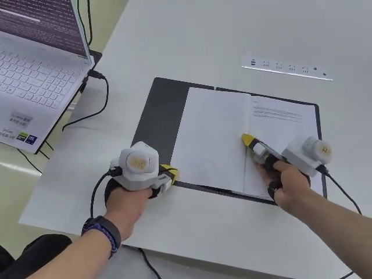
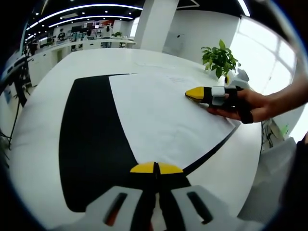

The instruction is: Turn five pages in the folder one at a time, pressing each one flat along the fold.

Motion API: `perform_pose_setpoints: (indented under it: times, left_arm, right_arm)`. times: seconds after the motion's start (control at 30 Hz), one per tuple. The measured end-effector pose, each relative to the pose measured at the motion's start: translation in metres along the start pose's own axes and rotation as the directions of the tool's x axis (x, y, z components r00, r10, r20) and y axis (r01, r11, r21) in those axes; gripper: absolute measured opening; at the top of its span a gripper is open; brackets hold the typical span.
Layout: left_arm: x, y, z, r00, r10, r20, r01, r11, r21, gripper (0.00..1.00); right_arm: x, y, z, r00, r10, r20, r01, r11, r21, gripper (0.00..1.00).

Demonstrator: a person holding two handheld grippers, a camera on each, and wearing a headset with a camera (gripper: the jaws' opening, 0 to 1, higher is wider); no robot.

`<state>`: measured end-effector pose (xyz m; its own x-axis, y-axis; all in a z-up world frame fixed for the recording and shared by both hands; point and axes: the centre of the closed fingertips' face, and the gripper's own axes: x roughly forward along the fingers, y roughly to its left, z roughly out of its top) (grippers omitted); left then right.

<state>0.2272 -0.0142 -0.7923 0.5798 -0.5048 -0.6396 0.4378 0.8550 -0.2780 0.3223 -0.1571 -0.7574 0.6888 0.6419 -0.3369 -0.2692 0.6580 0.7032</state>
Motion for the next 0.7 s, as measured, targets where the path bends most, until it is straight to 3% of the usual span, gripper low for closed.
perform_pose_setpoints:
  times: [0.4,0.7]
  left_arm:
    - [0.0,0.0,0.0,0.9999,0.008,0.01,-0.008,1.0,-0.004,0.0]
    - [0.0,0.001,0.001,0.9996,0.008,0.027,-0.008,1.0,-0.019,0.0]
  right_arm:
    - [-0.02,0.0,-0.026,0.9986,0.018,-0.05,-0.019,1.0,-0.013,0.0]
    - [-0.036,-0.002,-0.046,0.9981,0.018,-0.058,-0.018,1.0,-0.004,0.0]
